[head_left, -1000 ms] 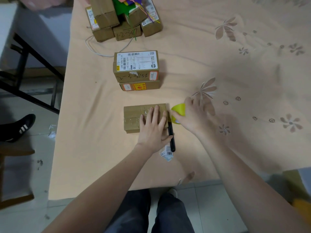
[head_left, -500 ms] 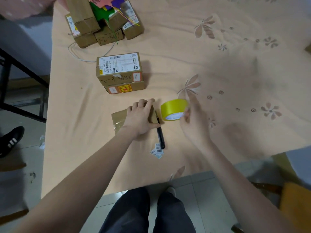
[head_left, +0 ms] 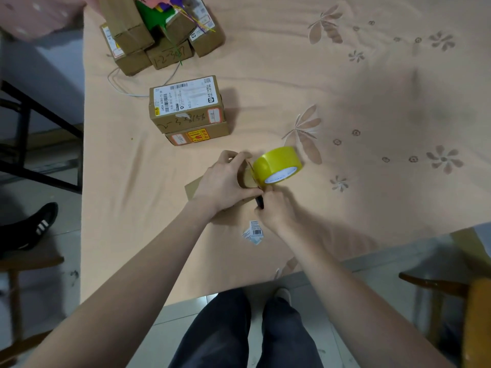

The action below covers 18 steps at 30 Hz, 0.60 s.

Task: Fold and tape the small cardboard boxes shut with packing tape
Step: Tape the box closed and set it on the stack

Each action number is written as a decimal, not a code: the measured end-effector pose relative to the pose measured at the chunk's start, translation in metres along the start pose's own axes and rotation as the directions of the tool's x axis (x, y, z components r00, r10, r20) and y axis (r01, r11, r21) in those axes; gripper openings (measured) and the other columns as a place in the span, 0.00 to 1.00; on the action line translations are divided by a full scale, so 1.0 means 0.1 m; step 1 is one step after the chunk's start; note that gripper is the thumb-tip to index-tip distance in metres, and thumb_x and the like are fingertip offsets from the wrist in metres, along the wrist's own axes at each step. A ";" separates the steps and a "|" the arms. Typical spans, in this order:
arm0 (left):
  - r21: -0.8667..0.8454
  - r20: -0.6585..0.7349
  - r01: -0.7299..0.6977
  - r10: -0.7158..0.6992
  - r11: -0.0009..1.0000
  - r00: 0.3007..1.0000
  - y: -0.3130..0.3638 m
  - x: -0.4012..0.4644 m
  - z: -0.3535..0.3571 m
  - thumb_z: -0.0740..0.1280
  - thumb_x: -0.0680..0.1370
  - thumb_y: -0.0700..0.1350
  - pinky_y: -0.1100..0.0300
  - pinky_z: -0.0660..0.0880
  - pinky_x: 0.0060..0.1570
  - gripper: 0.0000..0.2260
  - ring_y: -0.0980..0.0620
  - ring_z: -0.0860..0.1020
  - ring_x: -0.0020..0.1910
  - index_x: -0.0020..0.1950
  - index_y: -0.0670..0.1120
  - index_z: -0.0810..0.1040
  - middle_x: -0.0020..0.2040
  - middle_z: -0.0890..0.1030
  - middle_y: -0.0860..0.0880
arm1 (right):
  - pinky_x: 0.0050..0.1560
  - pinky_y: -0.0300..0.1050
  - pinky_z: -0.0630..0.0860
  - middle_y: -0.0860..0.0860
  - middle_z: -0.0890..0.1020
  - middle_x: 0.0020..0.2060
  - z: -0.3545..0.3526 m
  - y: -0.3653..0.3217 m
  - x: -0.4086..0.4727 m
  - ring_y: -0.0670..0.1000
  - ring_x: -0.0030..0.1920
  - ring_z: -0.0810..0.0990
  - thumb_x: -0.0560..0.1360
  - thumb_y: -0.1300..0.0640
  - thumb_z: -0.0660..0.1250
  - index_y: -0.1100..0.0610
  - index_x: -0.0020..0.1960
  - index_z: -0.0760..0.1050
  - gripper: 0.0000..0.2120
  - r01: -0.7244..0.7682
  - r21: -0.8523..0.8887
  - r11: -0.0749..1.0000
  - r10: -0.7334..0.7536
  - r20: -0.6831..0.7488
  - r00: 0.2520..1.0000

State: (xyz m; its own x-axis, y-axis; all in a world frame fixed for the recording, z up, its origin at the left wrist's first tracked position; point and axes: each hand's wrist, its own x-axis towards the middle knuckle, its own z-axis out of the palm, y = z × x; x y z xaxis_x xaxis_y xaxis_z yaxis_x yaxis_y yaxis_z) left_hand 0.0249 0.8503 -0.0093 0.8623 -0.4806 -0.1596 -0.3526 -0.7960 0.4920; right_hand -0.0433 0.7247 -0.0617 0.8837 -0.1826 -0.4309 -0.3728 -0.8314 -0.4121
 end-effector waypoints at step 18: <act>-0.146 -0.013 0.066 -0.069 0.987 0.998 0.06 -0.11 0.05 0.79 0.62 0.57 0.64 0.65 0.51 0.39 0.51 0.73 0.54 0.68 0.53 0.66 0.57 0.68 0.51 | 0.28 0.35 0.63 0.51 0.72 0.27 -0.91 0.65 -0.68 0.44 0.25 0.67 0.79 0.53 0.62 0.59 0.40 0.74 0.12 0.042 0.304 0.952 -0.010 -0.106 0.994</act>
State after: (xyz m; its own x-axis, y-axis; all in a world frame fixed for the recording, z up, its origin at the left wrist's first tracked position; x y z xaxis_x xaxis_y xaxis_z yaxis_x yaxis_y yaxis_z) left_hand 0.0111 0.8492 -0.0091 0.8892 -0.4198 -0.1820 -0.2376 -0.7636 0.6004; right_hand -0.1023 0.6354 0.0135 0.9122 -0.2290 -0.3397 -0.4041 -0.6391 -0.6544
